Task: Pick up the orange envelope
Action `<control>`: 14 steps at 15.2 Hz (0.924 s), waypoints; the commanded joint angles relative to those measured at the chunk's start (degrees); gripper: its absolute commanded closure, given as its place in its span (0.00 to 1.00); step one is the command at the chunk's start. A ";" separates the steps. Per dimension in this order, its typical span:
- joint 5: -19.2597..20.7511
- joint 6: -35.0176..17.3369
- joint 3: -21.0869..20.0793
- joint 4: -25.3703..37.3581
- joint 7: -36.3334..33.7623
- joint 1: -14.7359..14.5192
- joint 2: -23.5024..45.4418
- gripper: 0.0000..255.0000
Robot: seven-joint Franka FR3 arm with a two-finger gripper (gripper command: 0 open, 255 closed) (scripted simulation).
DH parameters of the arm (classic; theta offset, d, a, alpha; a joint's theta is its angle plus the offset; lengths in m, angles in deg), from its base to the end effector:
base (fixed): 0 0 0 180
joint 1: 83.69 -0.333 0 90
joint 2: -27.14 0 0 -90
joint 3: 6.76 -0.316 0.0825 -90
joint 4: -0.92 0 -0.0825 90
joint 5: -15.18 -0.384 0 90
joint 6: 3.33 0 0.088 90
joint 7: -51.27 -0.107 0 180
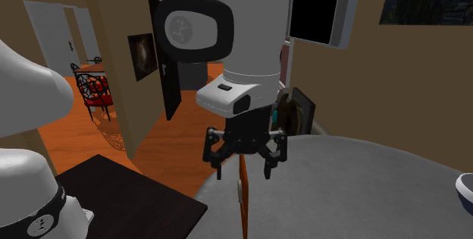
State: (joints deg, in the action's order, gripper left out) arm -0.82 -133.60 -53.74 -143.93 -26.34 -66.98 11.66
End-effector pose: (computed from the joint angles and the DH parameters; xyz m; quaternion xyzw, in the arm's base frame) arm 0.3773 0.2199 0.3371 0.8681 -0.4957 -0.0189 0.0161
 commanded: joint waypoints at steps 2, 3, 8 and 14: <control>1.59 -3.19 -1.32 -0.72 -1.42 1.00 2.77 0.00; 2.13 -4.18 -1.69 -1.00 -1.85 1.28 3.61 0.00; 2.41 -4.61 -1.85 -1.09 -2.08 1.38 4.01 1.00; 2.41 -4.62 -1.85 -1.10 -2.08 1.38 4.01 1.00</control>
State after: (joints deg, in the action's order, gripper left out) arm 1.59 -138.22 -55.58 -145.01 -28.41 -65.59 15.65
